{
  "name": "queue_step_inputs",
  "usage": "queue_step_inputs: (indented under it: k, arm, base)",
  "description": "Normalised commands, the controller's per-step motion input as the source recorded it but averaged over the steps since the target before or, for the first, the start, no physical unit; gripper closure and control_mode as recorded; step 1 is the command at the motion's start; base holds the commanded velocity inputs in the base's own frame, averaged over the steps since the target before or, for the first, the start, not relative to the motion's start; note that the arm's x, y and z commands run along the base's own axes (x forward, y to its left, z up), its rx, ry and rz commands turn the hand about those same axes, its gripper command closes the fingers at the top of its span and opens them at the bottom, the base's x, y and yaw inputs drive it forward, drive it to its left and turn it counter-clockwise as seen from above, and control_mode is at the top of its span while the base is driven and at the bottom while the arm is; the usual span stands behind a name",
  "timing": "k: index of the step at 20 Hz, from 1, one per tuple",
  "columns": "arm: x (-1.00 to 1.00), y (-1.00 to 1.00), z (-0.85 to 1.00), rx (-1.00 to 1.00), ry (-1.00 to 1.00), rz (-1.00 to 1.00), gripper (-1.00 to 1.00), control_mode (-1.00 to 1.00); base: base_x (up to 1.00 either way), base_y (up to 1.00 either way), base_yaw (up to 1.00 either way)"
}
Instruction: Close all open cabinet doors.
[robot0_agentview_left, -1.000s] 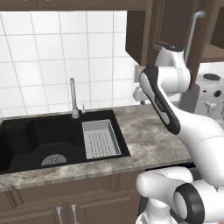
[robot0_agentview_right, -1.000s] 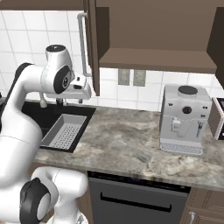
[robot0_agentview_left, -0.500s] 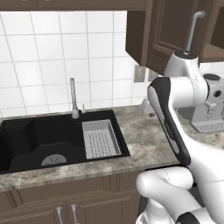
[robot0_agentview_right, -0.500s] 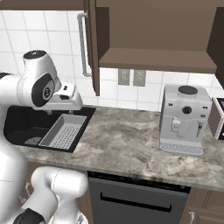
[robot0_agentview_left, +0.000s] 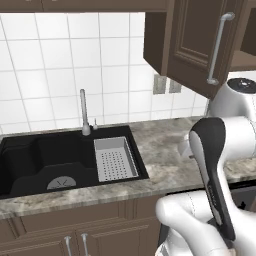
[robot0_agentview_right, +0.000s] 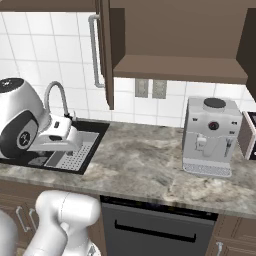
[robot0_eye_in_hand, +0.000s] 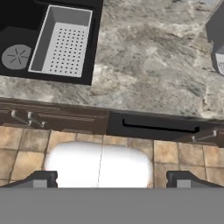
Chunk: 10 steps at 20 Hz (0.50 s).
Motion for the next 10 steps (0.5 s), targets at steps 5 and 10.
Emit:
queue_step_inputs:
  k: [5,10]
  arm:
    - [-0.46,-0.29,0.05,0.00,0.00,-0.09,-1.00,-1.00]
    - [-0.06,-0.32,0.05,0.00,0.00,-0.11,-1.00,-1.00]
  base:
    - [0.00,0.00,0.00]
    - [0.00,0.00,0.00]
